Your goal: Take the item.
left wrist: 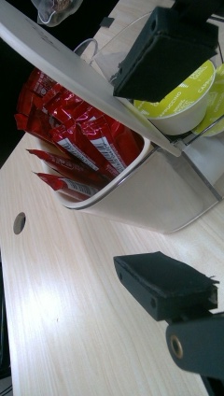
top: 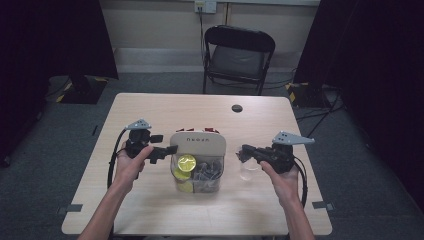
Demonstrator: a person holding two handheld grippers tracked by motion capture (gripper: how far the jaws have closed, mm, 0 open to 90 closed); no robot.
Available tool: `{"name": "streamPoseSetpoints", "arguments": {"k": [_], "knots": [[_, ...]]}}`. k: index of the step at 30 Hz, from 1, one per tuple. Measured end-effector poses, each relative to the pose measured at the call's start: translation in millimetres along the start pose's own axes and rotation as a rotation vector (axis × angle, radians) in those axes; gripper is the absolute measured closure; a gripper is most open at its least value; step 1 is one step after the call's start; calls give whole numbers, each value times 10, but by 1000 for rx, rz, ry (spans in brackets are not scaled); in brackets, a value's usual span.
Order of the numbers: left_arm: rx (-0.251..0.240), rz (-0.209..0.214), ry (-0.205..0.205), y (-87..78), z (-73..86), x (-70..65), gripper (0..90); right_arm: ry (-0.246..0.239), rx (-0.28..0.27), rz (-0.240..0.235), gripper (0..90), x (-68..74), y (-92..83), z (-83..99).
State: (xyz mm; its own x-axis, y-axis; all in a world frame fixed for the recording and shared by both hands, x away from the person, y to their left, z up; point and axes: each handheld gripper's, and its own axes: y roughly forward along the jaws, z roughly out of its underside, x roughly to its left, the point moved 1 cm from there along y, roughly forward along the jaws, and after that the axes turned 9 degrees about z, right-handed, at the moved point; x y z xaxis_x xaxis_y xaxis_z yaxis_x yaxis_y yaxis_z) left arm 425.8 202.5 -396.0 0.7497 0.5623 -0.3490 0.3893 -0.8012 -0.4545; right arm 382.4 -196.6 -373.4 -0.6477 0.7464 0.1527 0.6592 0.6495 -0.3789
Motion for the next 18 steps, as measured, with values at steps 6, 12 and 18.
{"name": "streamPoseSetpoints", "arguments": {"k": [6,12,18], "knots": [[3,-3,1,-2,-1,-2,156,4,6,27,900,-62,2,43],[1,0,0,-2,-1,-2,159,12,27,63,900,-138,16,105],[1,0,1,-2,0,-1,158,6,54,102,900,-193,56,168]]}}
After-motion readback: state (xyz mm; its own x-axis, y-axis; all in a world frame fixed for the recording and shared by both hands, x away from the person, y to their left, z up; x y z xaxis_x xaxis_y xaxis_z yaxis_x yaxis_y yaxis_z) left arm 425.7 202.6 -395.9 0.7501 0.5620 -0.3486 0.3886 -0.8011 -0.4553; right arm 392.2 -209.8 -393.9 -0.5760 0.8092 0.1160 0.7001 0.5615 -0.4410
